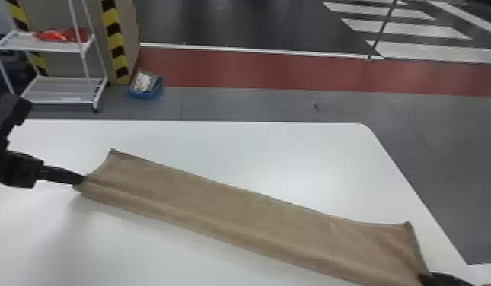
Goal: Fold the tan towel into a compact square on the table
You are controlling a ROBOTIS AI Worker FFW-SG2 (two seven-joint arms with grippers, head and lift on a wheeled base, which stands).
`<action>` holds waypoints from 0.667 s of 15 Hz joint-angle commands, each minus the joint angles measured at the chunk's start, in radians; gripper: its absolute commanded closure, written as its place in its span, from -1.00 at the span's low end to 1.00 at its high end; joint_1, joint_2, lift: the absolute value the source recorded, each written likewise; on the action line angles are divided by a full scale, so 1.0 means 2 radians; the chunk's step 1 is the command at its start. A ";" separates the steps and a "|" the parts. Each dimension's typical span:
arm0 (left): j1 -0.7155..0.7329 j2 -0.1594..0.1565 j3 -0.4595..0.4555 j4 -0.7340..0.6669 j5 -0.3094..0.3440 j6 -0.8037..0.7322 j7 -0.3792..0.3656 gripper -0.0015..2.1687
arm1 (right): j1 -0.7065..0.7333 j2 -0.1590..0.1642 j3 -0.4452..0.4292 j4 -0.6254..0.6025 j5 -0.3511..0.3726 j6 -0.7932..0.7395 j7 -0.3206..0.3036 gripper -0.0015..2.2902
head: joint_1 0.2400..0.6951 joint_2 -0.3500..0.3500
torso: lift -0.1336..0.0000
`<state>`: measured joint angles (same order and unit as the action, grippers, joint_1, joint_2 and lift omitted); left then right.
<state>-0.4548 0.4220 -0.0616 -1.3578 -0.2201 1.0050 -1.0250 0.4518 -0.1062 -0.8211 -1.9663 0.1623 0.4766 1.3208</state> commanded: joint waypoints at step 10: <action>0.000 0.003 -0.001 0.002 0.000 -0.004 0.002 0.56 | 0.053 0.021 -0.025 0.001 -0.039 -0.179 0.020 0.02 | 1.00 -0.37 | -0.86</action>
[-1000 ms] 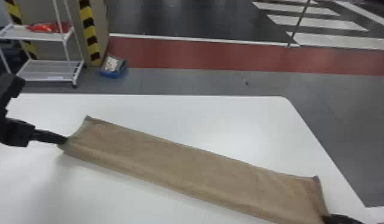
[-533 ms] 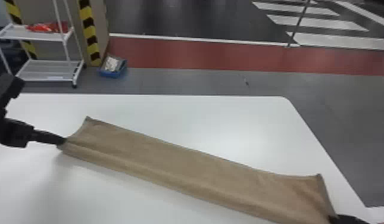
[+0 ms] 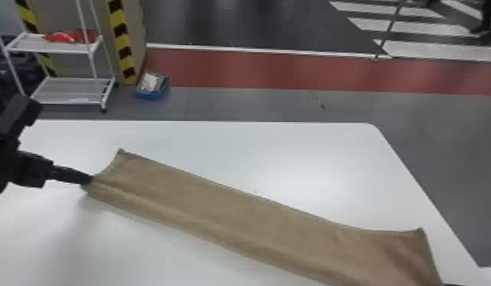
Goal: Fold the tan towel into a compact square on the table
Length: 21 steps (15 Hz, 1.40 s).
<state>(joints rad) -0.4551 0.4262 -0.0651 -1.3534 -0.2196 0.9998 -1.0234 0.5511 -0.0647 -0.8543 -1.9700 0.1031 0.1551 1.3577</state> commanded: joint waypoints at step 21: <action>0.007 0.007 -0.013 0.015 -0.003 -0.049 0.008 0.56 | 0.011 -0.008 -0.022 0.049 0.036 -0.075 0.005 -0.98 | 1.00 -0.45 | -0.86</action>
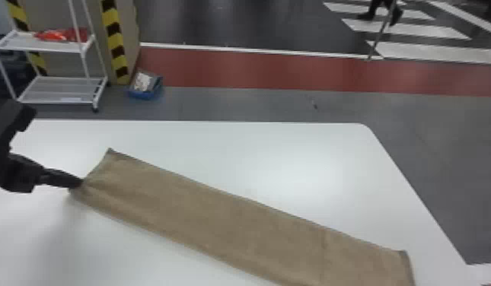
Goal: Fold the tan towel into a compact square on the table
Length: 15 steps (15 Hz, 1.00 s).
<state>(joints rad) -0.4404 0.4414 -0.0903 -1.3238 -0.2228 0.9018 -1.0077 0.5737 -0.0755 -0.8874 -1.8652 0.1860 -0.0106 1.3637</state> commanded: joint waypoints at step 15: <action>0.012 0.000 0.008 -0.012 0.000 -0.022 0.003 -0.95 | -0.071 -0.004 0.017 -0.060 -0.029 0.416 -0.005 -0.92 | 1.00 -0.47 | -0.86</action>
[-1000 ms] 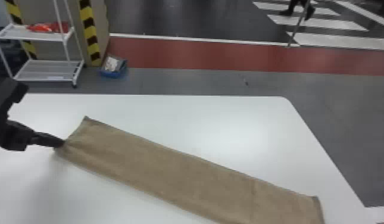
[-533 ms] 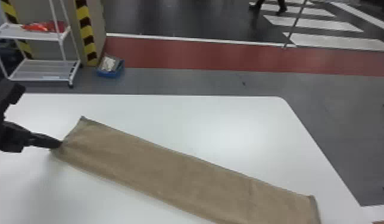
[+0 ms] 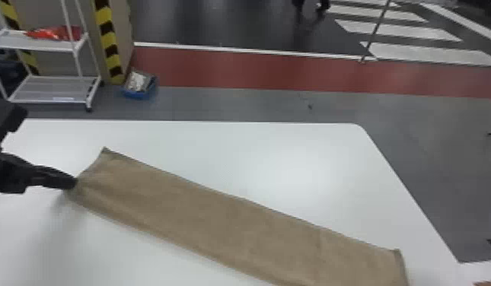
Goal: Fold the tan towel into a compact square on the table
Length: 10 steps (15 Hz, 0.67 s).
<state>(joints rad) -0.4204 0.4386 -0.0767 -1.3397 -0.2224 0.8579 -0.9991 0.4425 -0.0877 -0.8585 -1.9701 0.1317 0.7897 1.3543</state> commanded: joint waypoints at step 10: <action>0.020 0.010 0.020 -0.031 0.008 0.009 -0.008 -0.92 | -0.051 -0.004 0.056 -0.034 0.058 0.140 -0.013 -0.81 | 1.00 -0.30 | -0.86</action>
<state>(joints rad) -0.3874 0.4537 -0.0464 -1.3970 -0.2106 0.8745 -1.0153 0.3544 -0.0889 -0.7563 -2.0369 0.2255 1.0408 1.3292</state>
